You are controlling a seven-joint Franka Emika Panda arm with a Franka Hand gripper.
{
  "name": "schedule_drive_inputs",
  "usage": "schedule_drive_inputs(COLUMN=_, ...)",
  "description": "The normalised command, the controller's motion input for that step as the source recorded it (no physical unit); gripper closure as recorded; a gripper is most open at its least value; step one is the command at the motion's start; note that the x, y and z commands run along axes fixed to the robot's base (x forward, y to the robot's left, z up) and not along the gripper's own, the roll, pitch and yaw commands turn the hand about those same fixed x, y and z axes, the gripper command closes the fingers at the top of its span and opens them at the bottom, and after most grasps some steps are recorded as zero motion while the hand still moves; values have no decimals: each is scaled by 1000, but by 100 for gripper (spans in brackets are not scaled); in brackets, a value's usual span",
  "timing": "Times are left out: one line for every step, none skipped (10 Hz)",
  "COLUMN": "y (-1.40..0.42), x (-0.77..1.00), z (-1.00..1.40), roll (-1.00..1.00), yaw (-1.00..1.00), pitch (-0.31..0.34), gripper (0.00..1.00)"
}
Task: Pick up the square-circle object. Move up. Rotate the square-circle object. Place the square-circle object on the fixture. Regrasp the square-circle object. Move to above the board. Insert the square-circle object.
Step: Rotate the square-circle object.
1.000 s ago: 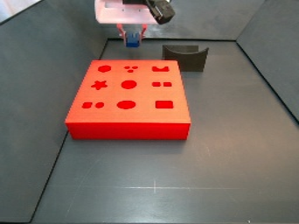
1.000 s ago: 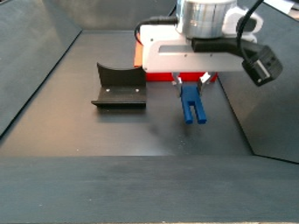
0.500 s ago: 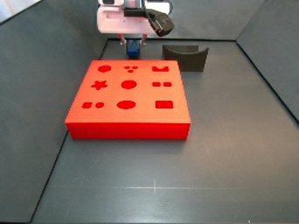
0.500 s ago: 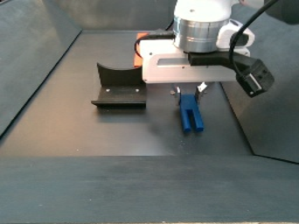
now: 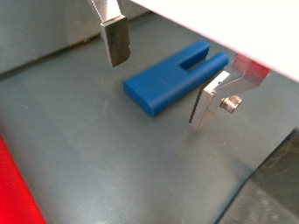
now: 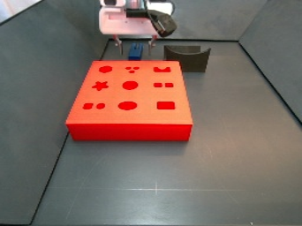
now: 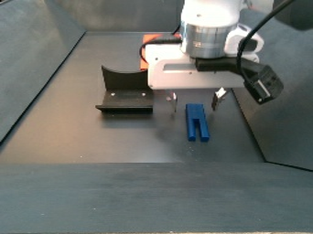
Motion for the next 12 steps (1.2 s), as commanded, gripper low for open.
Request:
schedule_drive_inputs(y=1, x=-17, z=1000, roll=7, yaw=-2, pitch=31, gripper=0)
schedule_drive_inputs(y=3, x=-13, z=1000, roll=23, yaw=-8, pitch=67, gripper=0)
schedule_drive_inputs(y=6, x=-12, z=1000, roll=41, yaw=-10, pitch=89, gripper=0)
schedule_drive_inputs(y=5, x=-16, z=1000, roll=70, yaw=-12, pitch=107, gripper=0)
schedule_drive_inputs(y=4, x=-18, z=1000, roll=83, yaw=-9, pitch=113, gripper=0)
schedule_drive_inputs(y=-1, x=-21, z=1000, roll=114, yaw=1, pitch=123, gripper=0)
schedule_drive_inputs(y=-3, x=-24, z=920, roll=132, yaw=8, pitch=128, gripper=0)
schedule_drive_inputs(y=-6, x=-25, z=811, roll=147, yaw=17, pitch=129, gripper=0)
schedule_drive_inputs(y=0, x=0, z=0, roll=0, yaw=1000, pitch=0, gripper=0)
schedule_drive_inputs(y=1, x=-6, z=-105, roll=0, yaw=1000, pitch=0, gripper=0)
schedule_drive_inputs(y=0, x=-19, z=-245, roll=2, yaw=1000, pitch=3, gripper=0)
schedule_drive_inputs(y=4, x=21, z=-237, roll=2, yaw=1000, pitch=2, gripper=0)
